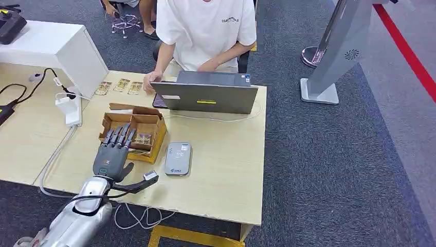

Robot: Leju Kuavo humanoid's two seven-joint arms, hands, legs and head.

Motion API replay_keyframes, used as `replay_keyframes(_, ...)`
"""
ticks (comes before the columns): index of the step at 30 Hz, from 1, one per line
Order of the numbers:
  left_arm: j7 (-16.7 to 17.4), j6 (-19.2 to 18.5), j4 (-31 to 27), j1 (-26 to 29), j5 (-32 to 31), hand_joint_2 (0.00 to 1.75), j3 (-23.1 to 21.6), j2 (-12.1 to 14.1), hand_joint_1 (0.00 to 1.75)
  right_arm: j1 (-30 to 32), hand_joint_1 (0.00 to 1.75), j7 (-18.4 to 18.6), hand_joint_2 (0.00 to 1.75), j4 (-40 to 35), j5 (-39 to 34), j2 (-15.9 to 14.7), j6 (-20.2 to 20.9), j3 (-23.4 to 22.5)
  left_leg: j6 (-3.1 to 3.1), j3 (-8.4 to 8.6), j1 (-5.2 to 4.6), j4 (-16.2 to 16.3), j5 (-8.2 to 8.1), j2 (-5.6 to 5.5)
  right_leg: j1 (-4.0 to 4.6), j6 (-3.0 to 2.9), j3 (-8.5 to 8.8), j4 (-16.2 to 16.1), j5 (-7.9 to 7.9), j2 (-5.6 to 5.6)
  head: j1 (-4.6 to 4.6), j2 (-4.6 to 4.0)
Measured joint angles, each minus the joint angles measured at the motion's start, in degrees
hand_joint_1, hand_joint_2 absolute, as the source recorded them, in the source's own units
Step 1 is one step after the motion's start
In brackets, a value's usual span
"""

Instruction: Pass the card to the sensor for recognition and then transmit it.

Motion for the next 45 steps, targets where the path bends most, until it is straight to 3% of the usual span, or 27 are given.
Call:
replay_keyframes(25,-3.5,3.3,-0.2,0.6,0.0,1.75,0.4,-0.1,0.0,0.4,0.0,-0.7,1.75,0.1,-3.8,-0.6,0.2,-1.5,0.0,0.0,0.0,0.0,0.0,-0.01,0.0,0.0,0.0,0.0,0.0,-0.01,0.0,0.0)
replay_keyframes(45,-2.8,3.6,-2.1,0.0,-0.9,1.75,0.4,-0.1,0.0,0.4,0.0,-1.1,1.75,0.0,-3.6,-0.6,0.2,-1.4,0.0,0.0,0.0,0.0,0.0,-0.01,0.0,0.0,0.0,0.0,0.0,-0.01,0.0,0.02)
